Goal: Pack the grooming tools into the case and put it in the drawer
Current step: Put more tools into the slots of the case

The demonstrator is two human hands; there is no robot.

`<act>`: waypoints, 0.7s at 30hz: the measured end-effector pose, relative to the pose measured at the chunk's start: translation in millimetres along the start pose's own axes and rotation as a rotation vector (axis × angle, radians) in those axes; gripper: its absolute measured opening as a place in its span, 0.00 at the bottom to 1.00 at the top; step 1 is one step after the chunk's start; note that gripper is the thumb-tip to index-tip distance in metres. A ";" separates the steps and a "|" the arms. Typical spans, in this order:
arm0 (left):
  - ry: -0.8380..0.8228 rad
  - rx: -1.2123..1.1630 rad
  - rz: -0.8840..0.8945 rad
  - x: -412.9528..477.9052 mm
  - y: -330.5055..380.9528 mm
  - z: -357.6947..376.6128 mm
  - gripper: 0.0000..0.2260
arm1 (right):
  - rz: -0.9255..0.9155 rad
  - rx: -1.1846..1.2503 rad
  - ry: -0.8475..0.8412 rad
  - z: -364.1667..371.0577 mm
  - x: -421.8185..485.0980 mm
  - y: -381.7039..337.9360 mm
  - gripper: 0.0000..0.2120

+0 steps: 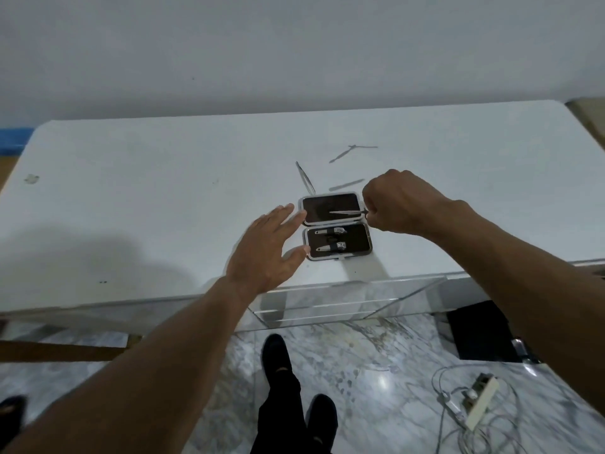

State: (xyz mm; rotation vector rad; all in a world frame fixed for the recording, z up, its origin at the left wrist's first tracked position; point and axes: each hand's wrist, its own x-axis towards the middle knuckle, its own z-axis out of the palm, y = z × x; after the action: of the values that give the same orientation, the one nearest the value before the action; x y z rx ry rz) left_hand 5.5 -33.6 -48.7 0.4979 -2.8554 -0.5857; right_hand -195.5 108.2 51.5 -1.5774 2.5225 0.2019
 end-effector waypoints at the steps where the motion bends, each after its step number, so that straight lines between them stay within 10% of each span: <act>1: -0.003 0.006 0.004 0.2 0.0 -0.5 0.30 | -0.002 -0.004 -0.007 2.1 -8.2 -0.2 0.03; 12: -0.009 0.019 -0.040 -1.8 -3.5 2.0 0.30 | 0.021 -0.100 -0.082 11.1 -42.5 -13.5 0.19; 21: 0.006 0.017 -0.037 -1.7 -4.7 2.7 0.30 | 0.029 -0.109 -0.090 6.3 -31.5 -27.7 0.07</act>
State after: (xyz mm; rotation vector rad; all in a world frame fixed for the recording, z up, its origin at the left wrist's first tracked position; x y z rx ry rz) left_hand 7.7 -36.1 -53.3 0.5549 -2.8538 -0.5661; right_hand -156.6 125.0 51.0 -1.5329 2.5049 0.4109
